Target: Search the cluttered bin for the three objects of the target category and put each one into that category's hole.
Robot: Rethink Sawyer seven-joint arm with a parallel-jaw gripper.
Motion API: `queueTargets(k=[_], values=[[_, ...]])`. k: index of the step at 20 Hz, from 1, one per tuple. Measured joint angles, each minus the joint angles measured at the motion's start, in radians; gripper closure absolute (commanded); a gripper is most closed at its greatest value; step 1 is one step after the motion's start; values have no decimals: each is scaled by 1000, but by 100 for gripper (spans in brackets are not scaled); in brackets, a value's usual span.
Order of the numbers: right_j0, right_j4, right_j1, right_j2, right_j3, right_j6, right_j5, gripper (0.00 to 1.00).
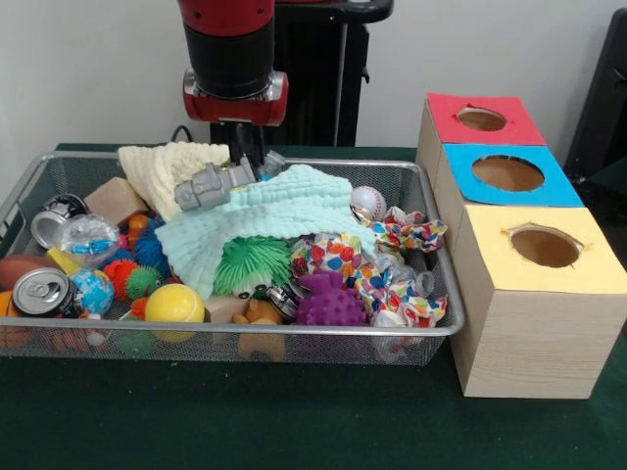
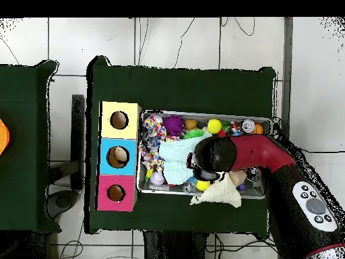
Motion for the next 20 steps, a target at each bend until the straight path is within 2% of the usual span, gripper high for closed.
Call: queueTargets(k=[4,5,8,11,20], values=[[0,0,-3,0,3,0,-67,0],[0,0,-5,0,4,0,-120,0],[0,0,-5,0,4,0,-184,0],[0,0,-5,0,5,0,-224,0],[0,0,-5,0,6,0,-231,0]])
